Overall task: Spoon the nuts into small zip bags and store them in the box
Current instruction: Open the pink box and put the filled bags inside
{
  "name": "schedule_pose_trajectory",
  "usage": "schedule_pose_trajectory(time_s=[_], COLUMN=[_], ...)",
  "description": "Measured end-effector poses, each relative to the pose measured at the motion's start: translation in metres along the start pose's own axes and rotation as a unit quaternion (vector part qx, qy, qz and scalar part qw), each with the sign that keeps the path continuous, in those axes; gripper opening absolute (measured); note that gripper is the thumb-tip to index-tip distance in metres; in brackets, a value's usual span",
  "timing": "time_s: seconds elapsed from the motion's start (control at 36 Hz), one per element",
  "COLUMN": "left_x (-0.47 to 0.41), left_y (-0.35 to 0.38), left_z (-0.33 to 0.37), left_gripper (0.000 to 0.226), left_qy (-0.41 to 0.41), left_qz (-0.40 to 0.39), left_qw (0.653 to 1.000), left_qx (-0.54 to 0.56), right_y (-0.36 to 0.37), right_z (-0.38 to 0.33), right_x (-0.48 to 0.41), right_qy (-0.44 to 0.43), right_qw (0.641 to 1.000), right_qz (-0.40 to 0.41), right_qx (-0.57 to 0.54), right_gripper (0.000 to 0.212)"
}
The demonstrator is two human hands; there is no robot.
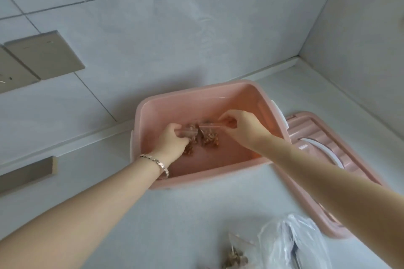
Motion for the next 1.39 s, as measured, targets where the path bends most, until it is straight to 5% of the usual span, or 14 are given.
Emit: schedule_pose_trajectory(time_s=[0.11,0.19,0.31,0.44,0.61,0.81,0.92,1.11,1.39], left_x=[0.068,0.110,0.141,0.155,0.166,0.163,0.163,0.175,0.160], left_y=[0.011,0.027,0.064,0.120,0.153,0.144,0.130,0.092,-0.009], left_z=[0.018,0.000,-0.050,-0.116,-0.143,-0.149,-0.152,-0.128,0.020], left_gripper=[0.025,0.028,0.032,0.025,0.040,0.002,0.028,0.018,0.027], left_qy=[0.168,0.207,0.132,0.030,-0.004,-0.028,-0.009,0.041,0.270], left_qz=[-0.001,-0.043,-0.110,-0.228,-0.251,-0.214,-0.189,-0.123,0.012], left_qw=[0.986,0.977,0.985,0.958,0.933,0.961,0.974,0.990,0.954], left_qx=[-0.001,-0.028,-0.027,-0.174,-0.258,-0.176,-0.126,0.060,0.128], right_y=[0.002,0.022,0.075,0.138,0.164,0.162,0.151,0.105,-0.002], right_z=[-0.025,-0.025,-0.002,0.027,0.036,0.040,0.043,0.027,-0.009], right_x=[0.070,0.115,0.150,0.178,0.197,0.200,0.207,0.210,0.174], right_qy=[-0.032,-0.017,0.046,0.097,0.122,0.129,0.141,0.114,0.024], right_qw=[0.999,0.999,0.989,0.956,0.917,0.926,0.949,0.982,0.993], right_qz=[-0.003,-0.034,-0.129,-0.237,-0.296,-0.272,-0.238,-0.131,0.111], right_qx=[-0.004,-0.001,0.048,0.144,0.239,0.229,0.154,0.073,-0.012], right_gripper=[0.012,0.012,0.017,0.033,0.033,0.020,0.014,0.009,0.002])
Point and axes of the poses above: each hand's wrist, its own x-axis away from the middle knuckle, its own y-axis out of the palm, z = x × y, the point moved 5 cm from there along -x, towards the middle knuckle, and after that the axes turned 14 degrees about -z, right-handed, at the moved point
